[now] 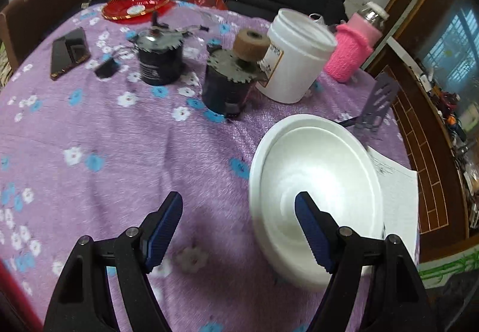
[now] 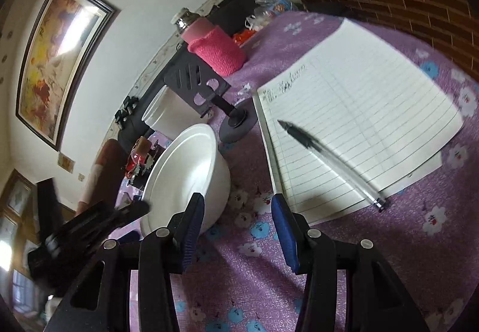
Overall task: Organize plates and bowls
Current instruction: 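Grasp the rim of the large white bowl and lift it, then carry the large white bowl over the red plate stack with both grippers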
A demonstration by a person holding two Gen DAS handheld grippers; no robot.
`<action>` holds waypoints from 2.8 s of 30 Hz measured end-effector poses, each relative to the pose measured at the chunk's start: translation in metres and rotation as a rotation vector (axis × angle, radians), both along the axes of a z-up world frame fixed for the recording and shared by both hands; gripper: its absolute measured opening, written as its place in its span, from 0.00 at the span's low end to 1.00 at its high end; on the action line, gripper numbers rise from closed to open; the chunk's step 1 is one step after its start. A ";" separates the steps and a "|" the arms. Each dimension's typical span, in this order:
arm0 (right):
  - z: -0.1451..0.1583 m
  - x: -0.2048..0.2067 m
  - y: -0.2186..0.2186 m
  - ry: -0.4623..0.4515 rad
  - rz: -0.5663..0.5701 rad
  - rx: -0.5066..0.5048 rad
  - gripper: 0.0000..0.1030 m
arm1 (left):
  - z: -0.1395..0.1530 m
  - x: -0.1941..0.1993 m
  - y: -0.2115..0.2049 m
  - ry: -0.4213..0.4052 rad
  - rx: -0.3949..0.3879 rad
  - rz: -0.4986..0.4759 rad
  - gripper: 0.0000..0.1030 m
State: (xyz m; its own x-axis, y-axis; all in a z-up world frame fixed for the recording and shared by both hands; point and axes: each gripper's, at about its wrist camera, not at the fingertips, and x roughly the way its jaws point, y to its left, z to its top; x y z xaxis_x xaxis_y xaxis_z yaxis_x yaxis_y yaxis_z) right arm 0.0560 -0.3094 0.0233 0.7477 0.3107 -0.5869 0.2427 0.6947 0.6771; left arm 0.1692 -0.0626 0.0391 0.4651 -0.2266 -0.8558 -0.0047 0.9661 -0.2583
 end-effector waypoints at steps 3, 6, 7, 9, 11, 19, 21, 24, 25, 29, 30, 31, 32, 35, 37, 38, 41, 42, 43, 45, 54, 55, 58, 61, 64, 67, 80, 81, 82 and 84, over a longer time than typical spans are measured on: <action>-0.002 0.004 0.003 0.006 0.010 -0.011 0.49 | -0.010 0.008 -0.009 0.047 0.021 -0.027 0.49; -0.006 0.008 0.004 0.013 0.025 -0.002 0.51 | -0.020 0.005 -0.015 0.115 -0.008 -0.103 0.09; -0.007 0.009 0.006 0.016 0.032 0.004 0.51 | -0.018 0.000 -0.015 0.104 -0.006 -0.114 0.09; -0.010 0.011 0.008 0.024 0.044 0.016 0.51 | -0.015 -0.006 -0.012 0.095 -0.022 -0.126 0.09; -0.015 0.012 0.009 0.031 0.060 0.047 0.51 | -0.012 -0.015 -0.006 0.105 -0.047 -0.137 0.09; -0.021 0.014 0.023 0.065 0.141 0.122 0.33 | -0.012 -0.048 0.015 0.125 -0.063 -0.147 0.12; -0.023 0.015 0.028 0.075 0.174 0.134 0.22 | -0.019 -0.045 0.018 0.141 -0.038 -0.122 0.18; -0.017 0.014 0.037 0.062 0.188 0.073 0.21 | -0.018 -0.044 0.018 0.120 -0.041 -0.106 0.27; -0.015 0.014 0.040 0.056 0.189 0.053 0.21 | -0.016 -0.042 0.018 0.105 -0.028 -0.098 0.30; -0.013 0.015 0.046 0.052 0.188 0.013 0.21 | -0.012 -0.036 0.013 0.092 -0.007 -0.100 0.30; -0.013 0.015 0.047 0.050 0.189 0.013 0.21 | -0.014 -0.034 0.009 0.099 -0.006 -0.105 0.29; -0.012 0.015 0.047 0.048 0.190 0.008 0.21 | -0.013 -0.035 0.008 0.105 -0.004 -0.109 0.22; -0.011 0.014 0.047 0.046 0.186 -0.008 0.21 | -0.013 -0.037 0.007 0.102 0.010 -0.108 0.14; -0.008 0.013 0.048 0.032 0.196 -0.023 0.21 | -0.007 -0.045 0.011 0.052 0.031 -0.105 0.11; -0.008 0.013 0.051 0.025 0.219 -0.005 0.21 | 0.001 -0.049 0.011 0.017 0.035 -0.093 0.10; -0.007 0.012 0.054 0.021 0.228 -0.006 0.20 | 0.006 -0.054 0.013 0.002 0.037 -0.094 0.10; -0.004 0.011 0.064 -0.005 0.267 -0.004 0.19 | 0.018 -0.070 0.023 -0.044 0.066 -0.082 0.10; -0.002 0.010 0.067 -0.016 0.279 0.001 0.19 | 0.025 -0.078 0.028 -0.065 0.077 -0.075 0.11; 0.001 0.008 0.070 -0.030 0.292 0.003 0.19 | 0.028 -0.082 0.032 -0.077 0.078 -0.071 0.11; 0.008 0.003 0.079 -0.059 0.325 -0.003 0.19 | 0.034 -0.093 0.043 -0.092 0.069 -0.055 0.11; 0.028 -0.022 0.137 -0.124 0.482 -0.064 0.18 | 0.044 -0.150 0.108 -0.125 0.028 0.049 0.13; 0.031 -0.027 0.148 -0.131 0.503 -0.084 0.18 | 0.047 -0.160 0.118 -0.135 0.022 0.062 0.13; 0.041 -0.041 0.173 -0.152 0.545 -0.129 0.18 | 0.056 -0.181 0.141 -0.157 -0.004 0.086 0.13; 0.055 -0.060 0.193 -0.185 0.574 -0.132 0.18 | 0.071 -0.209 0.168 -0.214 -0.022 0.121 0.13; 0.076 -0.078 0.217 -0.227 0.607 -0.128 0.18 | 0.087 -0.233 0.190 -0.269 -0.032 0.160 0.13; 0.103 -0.092 0.247 -0.277 0.657 -0.166 0.18 | 0.104 -0.260 0.217 -0.324 -0.033 0.215 0.13; 0.116 -0.091 0.378 -0.233 0.852 -0.224 0.18 | 0.108 -0.290 0.333 -0.288 -0.072 0.447 0.14; 0.112 -0.090 0.382 -0.220 0.854 -0.228 0.18 | 0.104 -0.289 0.340 -0.271 -0.081 0.453 0.14; 0.108 -0.088 0.386 -0.208 0.855 -0.232 0.18 | 0.098 -0.288 0.345 -0.253 -0.097 0.458 0.14; 0.105 -0.087 0.389 -0.200 0.854 -0.232 0.18 | 0.095 -0.287 0.352 -0.242 -0.122 0.456 0.14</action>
